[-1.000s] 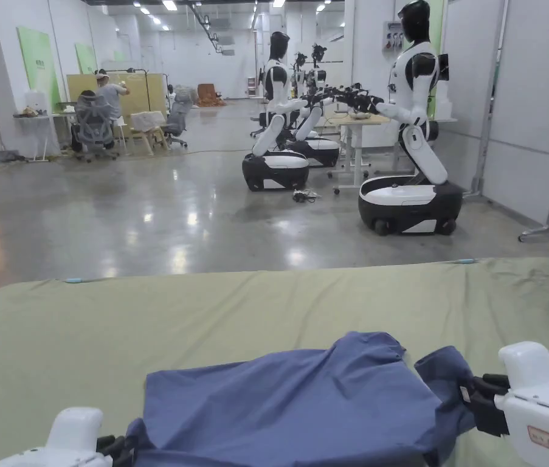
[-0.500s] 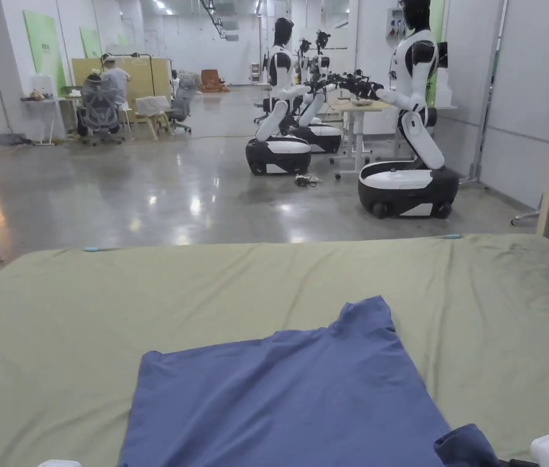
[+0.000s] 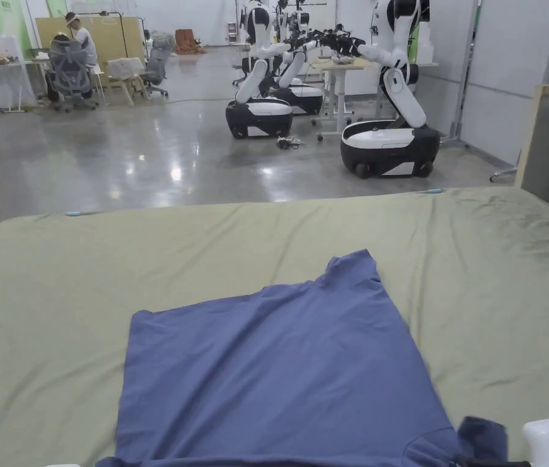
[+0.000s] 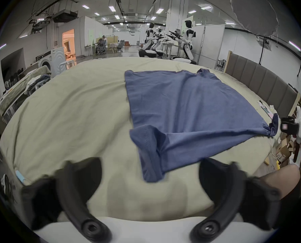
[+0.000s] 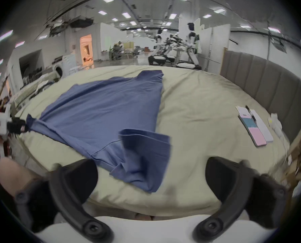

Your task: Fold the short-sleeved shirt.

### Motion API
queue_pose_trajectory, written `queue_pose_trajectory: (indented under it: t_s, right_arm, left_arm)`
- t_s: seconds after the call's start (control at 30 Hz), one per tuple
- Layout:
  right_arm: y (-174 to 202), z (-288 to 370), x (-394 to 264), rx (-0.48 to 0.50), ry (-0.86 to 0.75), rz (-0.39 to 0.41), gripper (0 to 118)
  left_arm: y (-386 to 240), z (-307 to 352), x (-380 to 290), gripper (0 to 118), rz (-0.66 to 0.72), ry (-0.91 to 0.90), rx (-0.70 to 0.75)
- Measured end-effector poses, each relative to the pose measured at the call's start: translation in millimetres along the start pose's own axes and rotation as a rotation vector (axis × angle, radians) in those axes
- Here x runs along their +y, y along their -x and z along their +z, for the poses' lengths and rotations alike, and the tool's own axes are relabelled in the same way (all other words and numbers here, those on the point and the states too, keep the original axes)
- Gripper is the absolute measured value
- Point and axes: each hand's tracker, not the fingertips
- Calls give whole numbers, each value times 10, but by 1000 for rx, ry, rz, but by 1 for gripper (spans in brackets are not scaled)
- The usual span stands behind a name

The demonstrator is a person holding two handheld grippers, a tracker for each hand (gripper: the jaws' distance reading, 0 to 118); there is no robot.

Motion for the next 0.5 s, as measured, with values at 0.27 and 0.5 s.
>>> queue_pose_trajectory:
  t_s: [0.27,0.5]
  right_arm:
    - [203,821,301,64,-145,-8,114]
    - [502,963,513,121,-200,80,0]
  left_arm:
    - [-161,1296,165,104,15,-277,-14]
    - [-407,1524,8,0,12,-286,-11]
